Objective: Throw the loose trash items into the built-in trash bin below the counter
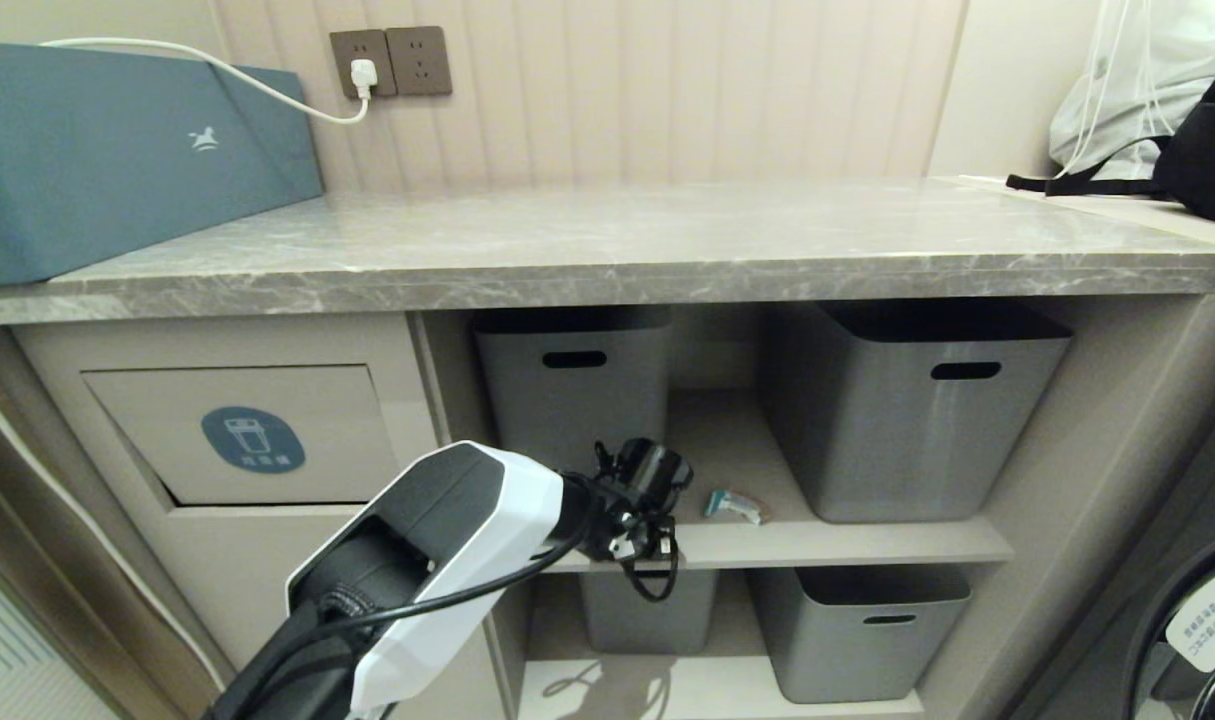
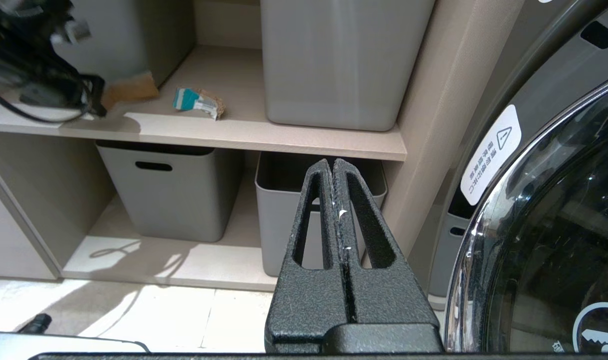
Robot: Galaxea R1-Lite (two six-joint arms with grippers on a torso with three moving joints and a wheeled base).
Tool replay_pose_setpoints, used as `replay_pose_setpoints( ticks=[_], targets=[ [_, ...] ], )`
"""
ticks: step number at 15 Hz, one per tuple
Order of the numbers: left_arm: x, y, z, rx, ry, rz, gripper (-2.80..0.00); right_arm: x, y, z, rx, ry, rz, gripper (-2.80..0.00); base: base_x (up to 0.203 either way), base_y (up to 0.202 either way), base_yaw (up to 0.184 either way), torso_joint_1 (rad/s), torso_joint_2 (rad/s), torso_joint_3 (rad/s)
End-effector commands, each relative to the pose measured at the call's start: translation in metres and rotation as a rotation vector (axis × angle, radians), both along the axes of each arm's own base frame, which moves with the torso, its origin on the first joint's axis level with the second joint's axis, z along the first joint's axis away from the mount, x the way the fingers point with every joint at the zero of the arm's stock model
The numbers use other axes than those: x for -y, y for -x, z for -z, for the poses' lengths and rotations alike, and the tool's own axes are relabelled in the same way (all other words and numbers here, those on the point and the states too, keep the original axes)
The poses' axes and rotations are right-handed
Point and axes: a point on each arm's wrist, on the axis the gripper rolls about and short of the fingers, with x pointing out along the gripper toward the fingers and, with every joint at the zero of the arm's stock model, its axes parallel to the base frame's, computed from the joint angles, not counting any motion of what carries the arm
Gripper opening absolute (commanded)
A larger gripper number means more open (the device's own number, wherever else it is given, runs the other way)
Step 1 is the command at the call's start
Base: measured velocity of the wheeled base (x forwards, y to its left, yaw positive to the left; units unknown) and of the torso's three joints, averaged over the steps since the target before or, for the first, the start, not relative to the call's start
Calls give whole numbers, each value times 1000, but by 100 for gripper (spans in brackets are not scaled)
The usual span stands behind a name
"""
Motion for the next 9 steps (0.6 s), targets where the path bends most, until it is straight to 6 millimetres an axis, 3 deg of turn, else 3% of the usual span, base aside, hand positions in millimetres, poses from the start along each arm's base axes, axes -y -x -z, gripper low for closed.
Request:
replay_pose_setpoints(
  ticks=[1, 3, 5, 9],
  targets=[
    [-2, 4, -24, 21, 34, -16, -280, 0, 0, 0, -2, 1, -1, -280, 0, 0, 0, 0, 0, 0],
    [-12, 21, -46, 4, 43, -27, -280, 0, 0, 0, -2, 1, -1, -280, 0, 0, 0, 0, 0, 0],
    [-30, 52, -75, -27, 59, -18, -280, 0, 0, 0, -2, 1, -1, -280, 0, 0, 0, 0, 0, 0],
    [-97, 137, -126, -48, 101, 3, -280, 0, 0, 0, 0, 4, -2, -280, 0, 0, 0, 0, 0, 0]
  ],
)
